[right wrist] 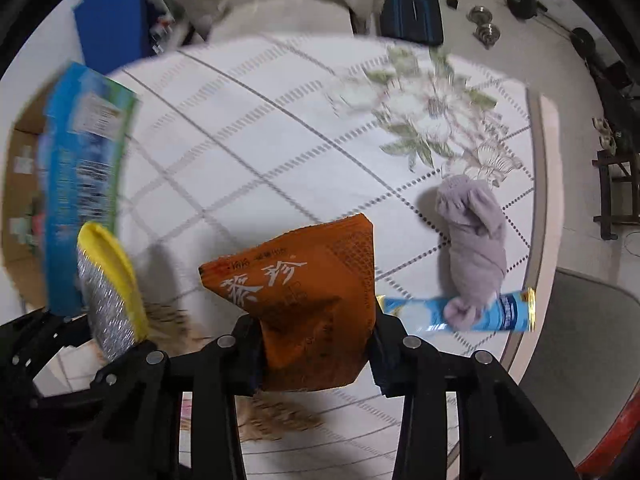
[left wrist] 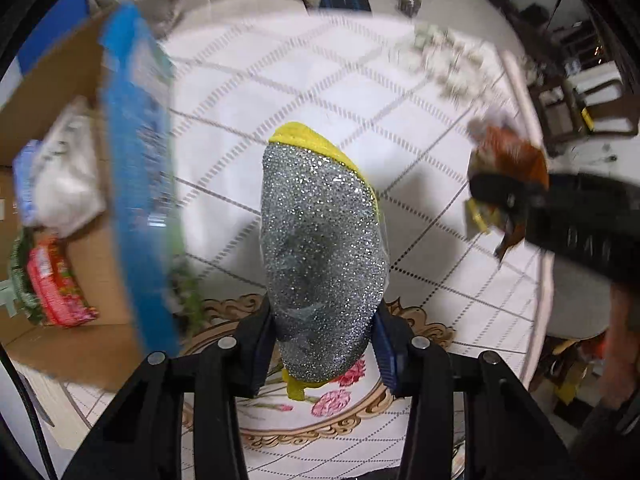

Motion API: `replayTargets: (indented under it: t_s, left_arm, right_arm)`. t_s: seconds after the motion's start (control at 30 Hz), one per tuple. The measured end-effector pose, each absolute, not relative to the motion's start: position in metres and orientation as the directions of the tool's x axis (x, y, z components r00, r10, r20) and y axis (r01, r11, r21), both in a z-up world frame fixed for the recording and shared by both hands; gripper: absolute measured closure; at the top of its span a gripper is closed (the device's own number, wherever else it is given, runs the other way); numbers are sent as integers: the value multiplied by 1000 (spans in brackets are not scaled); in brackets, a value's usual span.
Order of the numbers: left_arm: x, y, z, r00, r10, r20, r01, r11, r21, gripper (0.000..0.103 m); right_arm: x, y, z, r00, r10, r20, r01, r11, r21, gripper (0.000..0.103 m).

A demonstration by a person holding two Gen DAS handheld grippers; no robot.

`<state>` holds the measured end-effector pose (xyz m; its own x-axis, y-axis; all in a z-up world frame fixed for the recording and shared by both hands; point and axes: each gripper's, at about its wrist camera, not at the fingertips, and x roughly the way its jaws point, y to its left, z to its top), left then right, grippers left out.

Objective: Organize soft objects
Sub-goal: 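Place the foil item and orange bag into the box, opening both tools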

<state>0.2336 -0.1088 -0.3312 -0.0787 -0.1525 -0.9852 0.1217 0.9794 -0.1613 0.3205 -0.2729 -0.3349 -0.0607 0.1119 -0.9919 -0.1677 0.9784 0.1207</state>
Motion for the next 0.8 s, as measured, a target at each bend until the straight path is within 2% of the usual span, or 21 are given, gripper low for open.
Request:
replayTargets:
  t_s: [0.2,0.37,0.53,0.7,0.8]
  left_arm:
    - [249,-26,-256,40,-162,-986,89,983,-158,63]
    - [271,64,-234,78,-84,-993,33,996,-81,63]
    - [308,151,-258,50,76,-996,-22,997,75,63]
    - [344,213,-307,-37,158,-987,-55,986,160,63]
    - [357,233,-332,-91,163,-982,-61,984,169,63]
  right_arm:
    - [291,-216,-260,27,252,-967,-178,953,244,60]
    - [271,-118,-231,56,322,-945,-235,924,301,60]
    - [278,-34,-256,33,343,-939,-200,923,330,60]
    - [284,26,-299,-25,319,-947,-150,936,319,60]
    - [288,47,-325,-50,293,-955,-134,945,298,60]
